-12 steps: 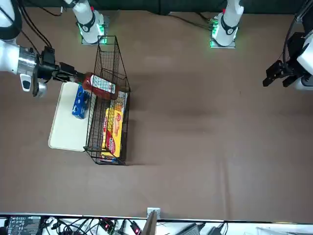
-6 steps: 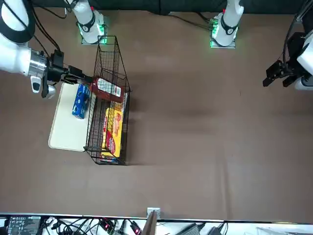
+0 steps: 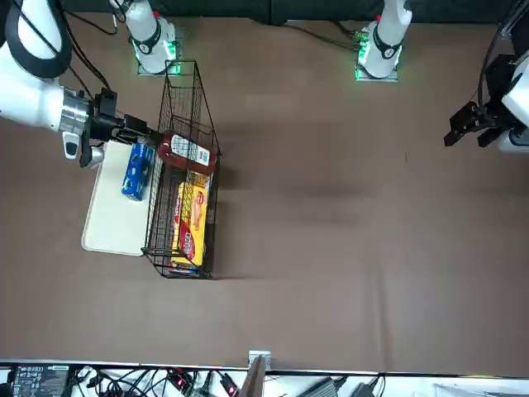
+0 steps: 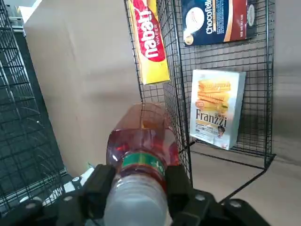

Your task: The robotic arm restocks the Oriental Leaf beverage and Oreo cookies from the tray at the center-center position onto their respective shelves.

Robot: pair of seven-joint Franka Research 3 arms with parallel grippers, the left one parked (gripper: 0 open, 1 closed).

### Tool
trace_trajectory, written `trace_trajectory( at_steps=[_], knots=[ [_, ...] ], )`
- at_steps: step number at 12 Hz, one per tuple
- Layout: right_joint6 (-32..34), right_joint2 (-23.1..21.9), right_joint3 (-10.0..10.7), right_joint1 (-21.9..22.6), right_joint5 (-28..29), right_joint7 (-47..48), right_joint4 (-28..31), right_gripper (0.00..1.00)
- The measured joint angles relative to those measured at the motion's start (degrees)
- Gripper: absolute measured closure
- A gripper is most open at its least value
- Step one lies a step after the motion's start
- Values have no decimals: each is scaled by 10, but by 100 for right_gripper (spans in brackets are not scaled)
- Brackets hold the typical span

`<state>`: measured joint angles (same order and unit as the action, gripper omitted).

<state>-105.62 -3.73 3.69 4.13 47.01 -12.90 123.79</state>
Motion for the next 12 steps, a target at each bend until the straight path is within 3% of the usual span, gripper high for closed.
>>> trace_trajectory(
  at_steps=[4, 12],
  knots=[
    [1, 1, 1, 1, 6, 0, -2, 0],
    [2, 1, 13, -27, -11, -3, -7, 0]
  ],
)
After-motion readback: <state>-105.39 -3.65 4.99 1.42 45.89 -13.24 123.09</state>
